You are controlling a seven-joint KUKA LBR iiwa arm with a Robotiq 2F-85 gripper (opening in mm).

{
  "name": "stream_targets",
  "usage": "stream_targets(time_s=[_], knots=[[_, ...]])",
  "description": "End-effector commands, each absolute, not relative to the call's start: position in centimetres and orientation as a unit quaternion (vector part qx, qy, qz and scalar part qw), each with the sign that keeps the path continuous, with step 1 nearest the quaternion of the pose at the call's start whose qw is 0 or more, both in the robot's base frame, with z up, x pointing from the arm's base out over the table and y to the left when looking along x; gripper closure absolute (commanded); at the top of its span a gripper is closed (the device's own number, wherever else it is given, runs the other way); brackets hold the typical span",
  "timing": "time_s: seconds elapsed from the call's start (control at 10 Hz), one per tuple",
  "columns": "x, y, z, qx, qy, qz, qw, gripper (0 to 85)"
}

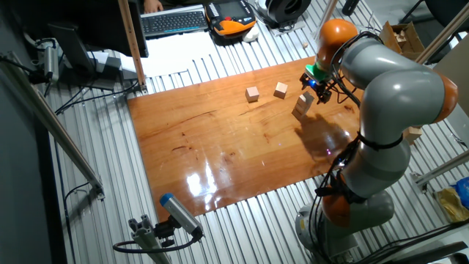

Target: Stack the blocks in a vertical line of five

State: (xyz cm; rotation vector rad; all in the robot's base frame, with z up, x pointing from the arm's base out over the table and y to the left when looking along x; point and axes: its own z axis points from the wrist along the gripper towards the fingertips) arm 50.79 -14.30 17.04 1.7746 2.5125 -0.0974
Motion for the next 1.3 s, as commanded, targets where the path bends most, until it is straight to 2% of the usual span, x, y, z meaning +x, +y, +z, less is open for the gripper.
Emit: stream_targets(time_s=[0.0, 0.1, 0.2, 0.5, 0.6, 0.7, 1.0, 1.1, 1.2], knots=[[50.7, -14.1, 17.4, 0.572, 0.819, -0.035, 0.033, 0.0], [50.6, -13.8, 17.7, 0.558, 0.829, -0.036, 0.036, 17.0], [50.5, -13.7, 17.7, 0.536, 0.843, -0.032, 0.04, 17.0], [50.6, -13.0, 18.1, 0.457, 0.887, -0.037, 0.052, 68.0], [50.6, -12.4, 18.5, 0.449, 0.891, -0.044, 0.052, 68.0], [50.4, -12.0, 18.8, 0.438, 0.896, -0.046, 0.052, 85.0], [50.0, -11.4, 19.3, 0.399, 0.916, -0.029, 0.036, 85.0], [50.0, -11.4, 19.3, 0.393, 0.919, -0.021, 0.014, 85.0], [50.0, -11.2, 19.3, 0.407, 0.913, -0.033, 0.009, 85.0]])
